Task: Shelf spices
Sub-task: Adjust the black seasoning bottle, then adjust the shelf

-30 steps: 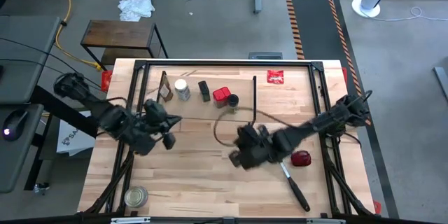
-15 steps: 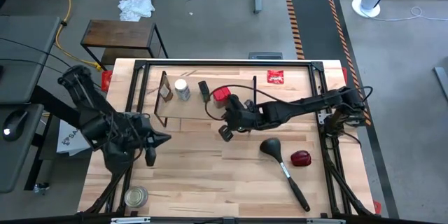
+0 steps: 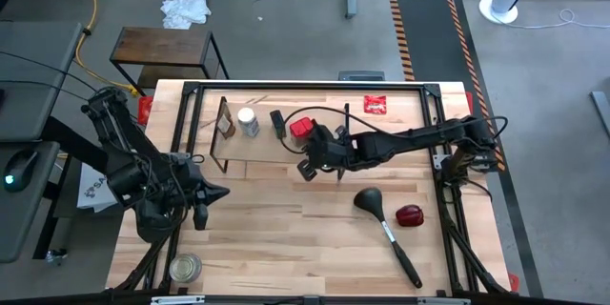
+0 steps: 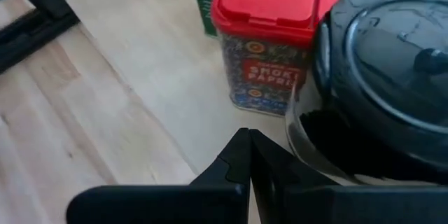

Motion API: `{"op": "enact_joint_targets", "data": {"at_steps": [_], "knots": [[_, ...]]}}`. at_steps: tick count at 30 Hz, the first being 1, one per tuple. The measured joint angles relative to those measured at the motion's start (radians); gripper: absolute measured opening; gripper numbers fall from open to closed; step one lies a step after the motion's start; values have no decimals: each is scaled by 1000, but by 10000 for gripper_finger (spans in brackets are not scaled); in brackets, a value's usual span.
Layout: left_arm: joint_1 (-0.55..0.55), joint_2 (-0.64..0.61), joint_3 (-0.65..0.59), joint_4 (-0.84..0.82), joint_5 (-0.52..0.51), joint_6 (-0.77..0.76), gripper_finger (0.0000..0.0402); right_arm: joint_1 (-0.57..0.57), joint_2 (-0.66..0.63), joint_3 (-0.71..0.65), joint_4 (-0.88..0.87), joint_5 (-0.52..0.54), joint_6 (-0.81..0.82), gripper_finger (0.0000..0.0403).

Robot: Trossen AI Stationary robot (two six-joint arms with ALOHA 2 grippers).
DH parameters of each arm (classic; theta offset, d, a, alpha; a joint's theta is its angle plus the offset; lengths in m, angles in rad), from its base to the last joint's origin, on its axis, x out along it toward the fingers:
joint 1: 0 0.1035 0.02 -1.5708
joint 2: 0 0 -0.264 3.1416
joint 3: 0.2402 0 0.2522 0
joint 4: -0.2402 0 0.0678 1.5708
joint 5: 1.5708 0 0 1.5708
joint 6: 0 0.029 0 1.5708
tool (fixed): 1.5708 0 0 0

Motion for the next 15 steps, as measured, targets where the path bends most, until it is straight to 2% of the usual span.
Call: {"op": "enact_joint_targets", "data": {"at_steps": [4, 8, 12, 15], "knots": [[0, 0, 0, -2, 8, -4, 0, -7, 0, 0, -25, -6, -11, 0], [0, -11, 0, 0, -25, 24, 0, 19, -34, -1, -38, -70, -59, 0], [40, -63, -1, -6, 6, 162, 0, 81, -135, -1, -88, -86, -107, 0], [91, -153, -45, 17, 3, 292, 0, 116, -217, -1, -163, -64, -83, 0]]}}
